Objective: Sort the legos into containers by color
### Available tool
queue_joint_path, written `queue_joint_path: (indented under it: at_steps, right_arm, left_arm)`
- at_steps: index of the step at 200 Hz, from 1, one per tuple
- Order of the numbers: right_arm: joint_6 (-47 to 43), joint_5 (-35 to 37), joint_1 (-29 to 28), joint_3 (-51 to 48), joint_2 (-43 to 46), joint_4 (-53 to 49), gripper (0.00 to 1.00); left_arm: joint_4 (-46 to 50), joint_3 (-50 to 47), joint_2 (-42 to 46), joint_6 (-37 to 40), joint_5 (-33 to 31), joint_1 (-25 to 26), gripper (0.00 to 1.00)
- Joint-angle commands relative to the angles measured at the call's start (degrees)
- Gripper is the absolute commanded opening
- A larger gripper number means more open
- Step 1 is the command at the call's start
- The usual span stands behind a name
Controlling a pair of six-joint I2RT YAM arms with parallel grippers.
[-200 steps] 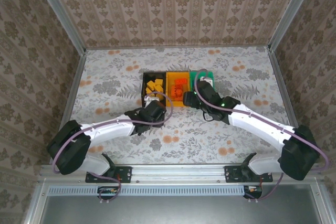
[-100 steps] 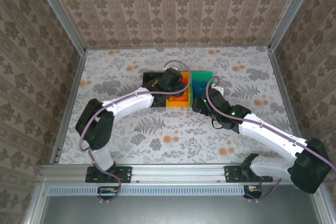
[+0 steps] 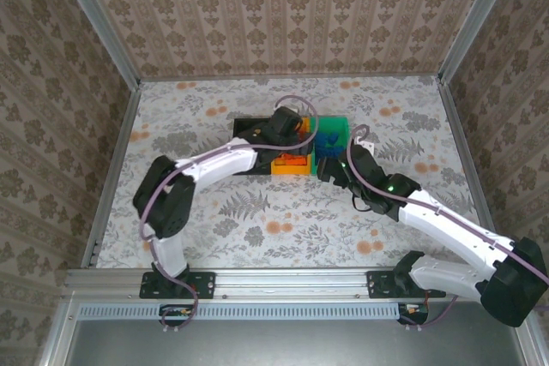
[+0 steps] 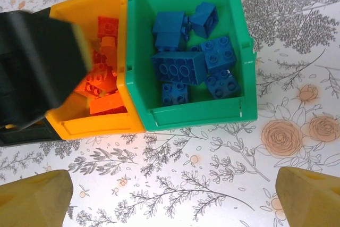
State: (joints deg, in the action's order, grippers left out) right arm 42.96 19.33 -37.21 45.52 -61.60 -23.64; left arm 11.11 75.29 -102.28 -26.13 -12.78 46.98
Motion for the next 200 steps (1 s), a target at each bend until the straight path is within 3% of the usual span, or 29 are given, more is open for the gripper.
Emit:
queue_joint_path:
  at_steps: [1,36,68,99,114,138,165,183,200]
  right_arm:
    - [-3.5,3.0,0.3,0.4,2.5,-1.2,1.00]
    - [-2.9,11.0,0.3,-2.8,6.7,-1.1,1.00]
    - [-5.4,15.2,0.4,-6.5,10.1,1.9,1.00]
    - [-6.9,19.2,0.8,-7.4,10.4,2.7,1.00]
    - [-8.9,20.0,1.2,-8.2,10.5,4.4,1.00]
    - [-13.6,18.4,2.0,-9.5,10.5,8.1,1.00]
    - [-15.7,18.8,3.9,-11.3,10.1,11.1,1.00]
    - [-15.9,17.9,5.5,-13.0,10.4,14.1,1.00]
    - [-16.5,16.8,6.5,-15.0,11.0,17.6,1.00]
  left_arm:
    - [-3.7,-6.9,12.6,1.1,-4.2,1.4,1.00]
    - [-11.2,-24.9,31.0,5.4,-15.3,3.9,1.00]
    - [-18.5,-40.3,43.4,10.3,-23.1,1.8,1.00]
    - [-12.7,-44.4,49.7,9.7,-31.1,-5.7,1.00]
    - [-13.3,-45.2,50.5,13.0,-34.6,-10.4,1.00]
    - [-12.6,-44.5,47.6,14.8,-35.1,-21.4,1.00]
    - [-14.6,-44.7,39.9,15.5,-30.7,-34.5,1.00]
    - [-24.2,-47.4,35.2,15.1,-24.6,-39.4,1.00]
    - [-38.4,-51.1,31.9,18.0,-20.6,-39.7,1.00]
